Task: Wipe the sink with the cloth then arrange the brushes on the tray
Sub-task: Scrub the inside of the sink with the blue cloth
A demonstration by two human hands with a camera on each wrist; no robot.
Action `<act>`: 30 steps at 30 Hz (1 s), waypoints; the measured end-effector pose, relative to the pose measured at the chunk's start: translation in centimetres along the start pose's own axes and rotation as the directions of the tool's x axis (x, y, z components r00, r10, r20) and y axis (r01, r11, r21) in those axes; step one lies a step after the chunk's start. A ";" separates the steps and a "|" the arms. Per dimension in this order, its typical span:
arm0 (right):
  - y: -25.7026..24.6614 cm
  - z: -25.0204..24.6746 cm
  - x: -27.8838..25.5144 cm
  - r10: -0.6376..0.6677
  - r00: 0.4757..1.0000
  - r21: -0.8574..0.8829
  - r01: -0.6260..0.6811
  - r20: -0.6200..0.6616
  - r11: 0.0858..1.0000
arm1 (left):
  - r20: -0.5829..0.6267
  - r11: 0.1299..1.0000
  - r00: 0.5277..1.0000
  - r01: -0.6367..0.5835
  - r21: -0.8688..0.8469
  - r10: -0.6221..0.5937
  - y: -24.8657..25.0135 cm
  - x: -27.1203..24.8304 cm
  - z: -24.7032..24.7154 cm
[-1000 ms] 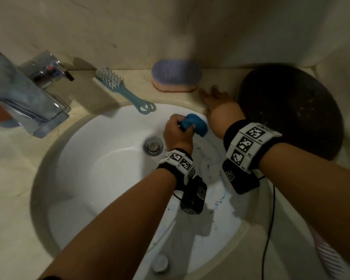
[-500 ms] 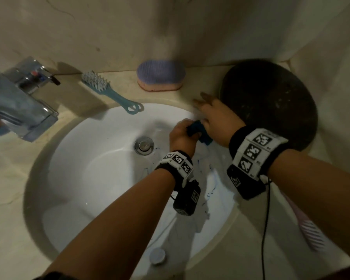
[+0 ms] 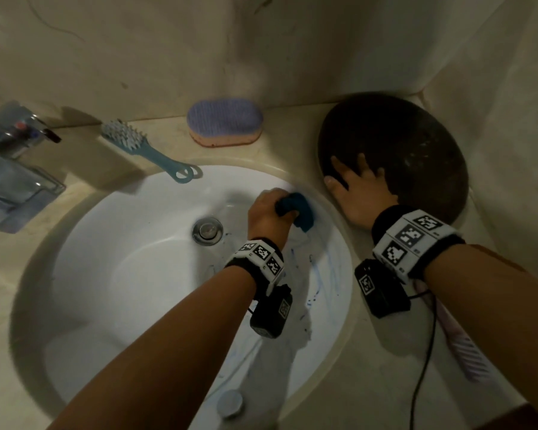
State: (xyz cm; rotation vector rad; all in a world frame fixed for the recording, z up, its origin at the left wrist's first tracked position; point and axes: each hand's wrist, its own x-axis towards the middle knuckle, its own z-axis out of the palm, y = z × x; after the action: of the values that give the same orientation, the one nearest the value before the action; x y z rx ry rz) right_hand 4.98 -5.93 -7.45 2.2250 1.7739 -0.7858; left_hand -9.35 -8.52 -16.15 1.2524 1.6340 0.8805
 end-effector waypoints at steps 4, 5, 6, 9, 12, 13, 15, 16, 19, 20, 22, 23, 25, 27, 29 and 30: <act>0.0 -0.2 -0.2 0.000 1.000 -0.017 0.000 0.017 1.000 | 0.093 0.998 0.995 0.033 0.049 -0.038 0.4 -1.5 1.2; 0.0 -0.2 -0.2 -0.004 1.000 -0.021 0.005 0.020 1.000 | 0.082 0.998 0.996 0.043 0.041 -0.046 0.5 -1.4 1.2; 0.0 -0.2 -0.2 -0.006 1.000 -0.024 0.007 0.026 1.000 | 0.048 0.998 0.997 0.056 0.014 -0.056 0.6 -1.1 1.1; 0.1 -0.2 -0.1 -0.010 0.999 -0.033 0.011 0.034 0.999 | -0.073 0.987 0.987 0.135 -0.091 -0.142 0.4 0.6 -0.3; 0.0 -0.1 -0.2 -0.002 1.000 -0.028 0.002 0.030 1.000 | -0.111 0.982 0.981 0.149 -0.115 -0.162 0.8 0.9 -0.7; -0.1 -0.1 -0.2 0.000 1.000 -0.026 0.001 0.028 1.000 | -0.097 0.983 0.984 0.136 -0.122 -0.149 1.0 0.6 -0.3; -0.1 0.1 -0.3 0.003 1.000 -0.028 -0.002 0.013 1.000 | -0.066 0.988 0.992 0.097 -0.123 -0.106 1.5 -0.3 0.9; -0.1 0.1 -0.3 0.003 1.000 -0.028 -0.002 0.008 1.000 | -0.055 0.991 0.995 0.075 -0.107 -0.082 1.6 -0.7 1.4; -0.1 0.2 -0.4 0.000 1.000 -0.021 0.000 0.006 1.000 | 0.026 1.000 0.999 0.021 -0.001 -0.021 1.2 -1.4 2.2; -0.1 0.2 -0.5 0.000 1.000 -0.022 0.000 0.006 1.000 | 0.061 1.000 0.998 0.024 0.019 -0.026 1.1 -1.5 2.3; -0.2 0.1 -0.5 0.001 1.000 -0.019 -0.001 0.006 1.000 | 0.072 0.998 0.996 0.060 -0.009 -0.059 1.1 -1.6 2.2; -0.2 0.0 -0.5 0.001 1.000 -0.016 -0.001 0.008 1.000 | 0.046 0.995 0.996 0.081 -0.050 -0.079 1.3 -1.6 2.0; -0.2 -0.1 -0.6 -0.002 1.000 -0.013 0.002 0.012 1.000 | -0.023 0.988 0.994 0.101 -0.121 -0.105 1.7 -1.4 1.7; -0.1 -0.1 -0.5 -0.005 1.000 -0.017 0.005 0.015 1.000 | -0.052 0.982 0.993 0.100 -0.158 -0.110 1.9 -1.2 1.4; -0.1 -0.1 -0.4 -0.003 1.000 -0.019 0.003 0.014 1.000 | -0.041 0.985 0.994 0.094 -0.146 -0.101 1.9 -1.3 1.5; -0.1 0.0 -0.5 -0.002 1.000 -0.019 0.002 0.012 1.000 | -0.031 0.989 0.996 0.085 -0.122 -0.090 1.9 -1.5 1.7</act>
State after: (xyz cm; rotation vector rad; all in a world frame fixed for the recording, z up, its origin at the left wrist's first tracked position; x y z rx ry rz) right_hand 4.81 -6.27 -7.16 2.2017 1.7713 -0.7779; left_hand -6.98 -9.44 -14.71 1.0797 1.6262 0.9377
